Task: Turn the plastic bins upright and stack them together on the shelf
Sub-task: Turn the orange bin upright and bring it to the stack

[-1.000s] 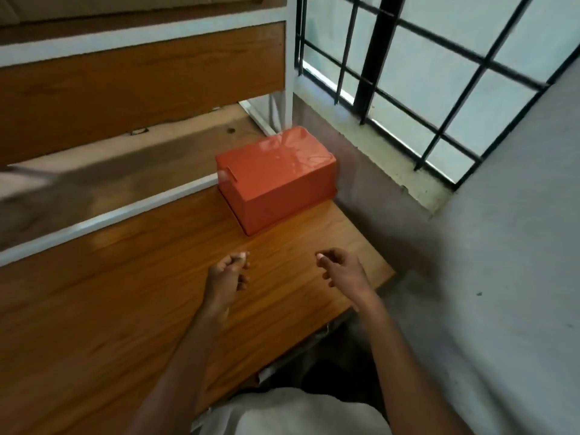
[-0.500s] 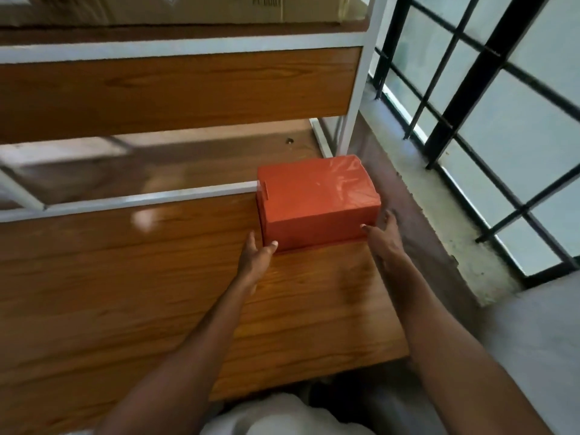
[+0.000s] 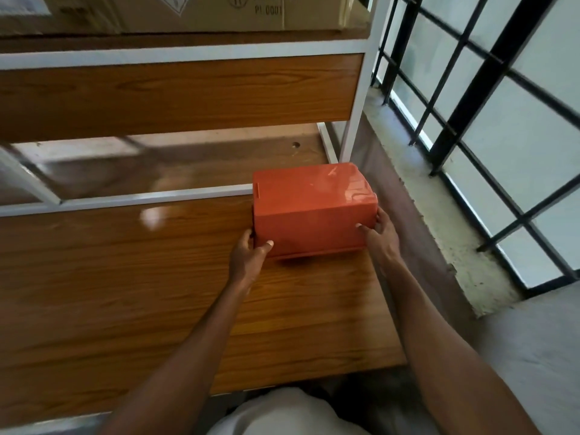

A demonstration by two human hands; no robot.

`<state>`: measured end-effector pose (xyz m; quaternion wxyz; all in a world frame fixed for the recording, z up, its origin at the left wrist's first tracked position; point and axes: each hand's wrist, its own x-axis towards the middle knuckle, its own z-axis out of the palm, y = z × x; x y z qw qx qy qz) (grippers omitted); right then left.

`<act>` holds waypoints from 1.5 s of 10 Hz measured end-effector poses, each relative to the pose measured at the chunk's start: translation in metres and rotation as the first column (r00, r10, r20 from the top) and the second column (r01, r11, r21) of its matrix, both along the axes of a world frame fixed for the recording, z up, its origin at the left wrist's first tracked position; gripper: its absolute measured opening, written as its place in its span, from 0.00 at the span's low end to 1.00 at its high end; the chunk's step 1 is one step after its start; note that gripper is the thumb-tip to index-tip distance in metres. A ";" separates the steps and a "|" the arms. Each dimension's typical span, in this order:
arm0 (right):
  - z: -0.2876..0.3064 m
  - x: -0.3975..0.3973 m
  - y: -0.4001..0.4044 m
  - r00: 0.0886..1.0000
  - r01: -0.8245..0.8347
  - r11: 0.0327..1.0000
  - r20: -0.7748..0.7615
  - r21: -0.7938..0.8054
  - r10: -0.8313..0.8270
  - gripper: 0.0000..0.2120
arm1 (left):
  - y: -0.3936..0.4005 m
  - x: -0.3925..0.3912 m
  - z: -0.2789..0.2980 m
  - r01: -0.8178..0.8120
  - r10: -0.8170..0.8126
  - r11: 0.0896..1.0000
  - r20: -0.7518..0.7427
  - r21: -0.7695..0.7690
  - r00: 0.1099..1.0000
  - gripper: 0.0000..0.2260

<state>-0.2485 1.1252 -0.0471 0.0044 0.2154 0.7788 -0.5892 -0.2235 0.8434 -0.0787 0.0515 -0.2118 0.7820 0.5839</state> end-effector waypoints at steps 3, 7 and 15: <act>0.028 0.002 -0.012 0.976 0.071 0.960 -0.218 0.272 -0.010 0.32 | -0.006 0.026 0.048 0.021 -0.121 0.970 -0.405 -0.242 0.906 0.43; 0.046 -0.006 -0.019 0.980 -0.033 0.878 -0.157 0.477 0.123 0.24 | -0.032 0.020 0.059 -0.035 -0.437 0.597 -0.361 -0.801 0.824 0.18; -0.027 0.072 -0.079 0.990 0.109 0.993 0.093 -0.036 -0.106 0.24 | -0.073 0.026 0.046 0.216 -0.344 0.690 -0.050 -0.691 0.938 0.13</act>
